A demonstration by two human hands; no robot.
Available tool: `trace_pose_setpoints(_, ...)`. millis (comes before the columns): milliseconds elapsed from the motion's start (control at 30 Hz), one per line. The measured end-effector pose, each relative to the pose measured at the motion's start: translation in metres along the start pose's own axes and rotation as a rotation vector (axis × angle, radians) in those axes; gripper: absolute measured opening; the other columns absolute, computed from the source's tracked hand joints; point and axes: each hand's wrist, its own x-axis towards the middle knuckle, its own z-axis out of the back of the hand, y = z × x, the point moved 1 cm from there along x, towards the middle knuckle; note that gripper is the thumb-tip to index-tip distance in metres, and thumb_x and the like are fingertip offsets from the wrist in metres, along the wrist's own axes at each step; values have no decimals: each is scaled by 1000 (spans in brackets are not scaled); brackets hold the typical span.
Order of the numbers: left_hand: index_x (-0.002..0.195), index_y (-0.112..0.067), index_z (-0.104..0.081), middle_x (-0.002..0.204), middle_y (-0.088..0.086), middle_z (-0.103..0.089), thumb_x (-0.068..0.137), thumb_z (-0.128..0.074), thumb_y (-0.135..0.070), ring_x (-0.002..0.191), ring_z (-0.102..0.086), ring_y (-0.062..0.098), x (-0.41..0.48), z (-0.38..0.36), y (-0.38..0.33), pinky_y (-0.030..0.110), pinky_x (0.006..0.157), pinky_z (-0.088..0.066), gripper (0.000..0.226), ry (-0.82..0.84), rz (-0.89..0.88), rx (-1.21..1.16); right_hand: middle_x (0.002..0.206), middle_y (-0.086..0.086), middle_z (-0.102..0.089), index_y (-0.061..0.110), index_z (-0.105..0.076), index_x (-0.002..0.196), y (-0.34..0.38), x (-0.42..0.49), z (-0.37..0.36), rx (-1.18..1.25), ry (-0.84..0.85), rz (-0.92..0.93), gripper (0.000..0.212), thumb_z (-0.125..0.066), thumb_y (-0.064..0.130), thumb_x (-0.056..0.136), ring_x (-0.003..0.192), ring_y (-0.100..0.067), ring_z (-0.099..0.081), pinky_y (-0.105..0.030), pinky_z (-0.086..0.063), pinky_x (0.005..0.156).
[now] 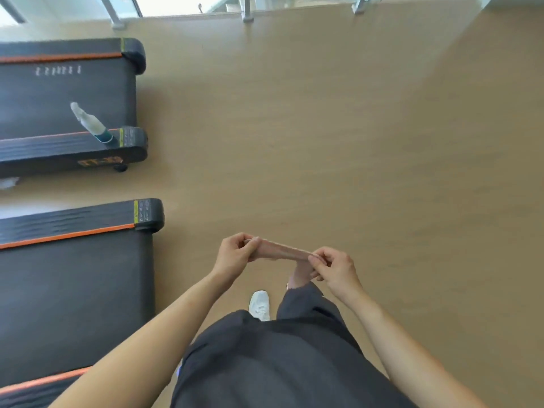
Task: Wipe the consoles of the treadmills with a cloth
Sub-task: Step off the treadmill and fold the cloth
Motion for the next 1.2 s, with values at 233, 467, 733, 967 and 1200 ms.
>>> trace_pose_setpoints(233, 98, 3, -71, 85, 9, -67, 99, -66, -19, 77, -61, 18, 131, 39, -66, 30, 70, -57, 22, -181, 91, -54, 77, -16, -74, 7, -70, 87, 85, 192, -8, -3, 111, 52, 12, -67, 14, 96, 63, -14, -71, -35, -60, 64)
trace_pose_setpoints(467, 87, -10, -74, 83, 6, -70, 98, -67, -17, 80, -64, 19, 237, 107, -137, 31, 74, -59, 15, -390, 203, -167, 81, -18, -71, 14, -70, 84, 216, 370, -34, -112, 320, 195, 12, -69, 19, 95, 68, -22, -73, -29, -55, 63)
trace_pose_setpoints(733, 92, -9, -76, 87, 5, -74, 97, -68, -20, 81, -67, 16, 320, 223, -192, 33, 77, -60, 14, -623, 216, -397, 64, 5, -61, 14, -66, 82, 394, 505, -124, -252, 513, 379, 13, -69, 13, 94, 51, -5, -61, -24, -54, 57)
trace_pose_setpoints(967, 96, -9, -75, 91, 4, -72, 98, -67, -19, 85, -63, 15, 414, 389, -188, 23, 72, -55, 13, -686, 201, -533, 69, -1, -65, 18, -66, 77, 529, 584, -280, -383, 548, 454, 17, -69, 12, 93, 61, -16, -64, -34, -57, 63)
trace_pose_setpoints(1200, 89, -14, -75, 80, 0, -69, 95, -70, -21, 77, -58, 15, 487, 572, -182, 32, 72, -50, 11, -776, 162, -508, 73, 4, -67, 18, -72, 84, 654, 630, -432, -535, 586, 509, 10, -69, 22, 93, 70, -15, -60, -29, -47, 68)
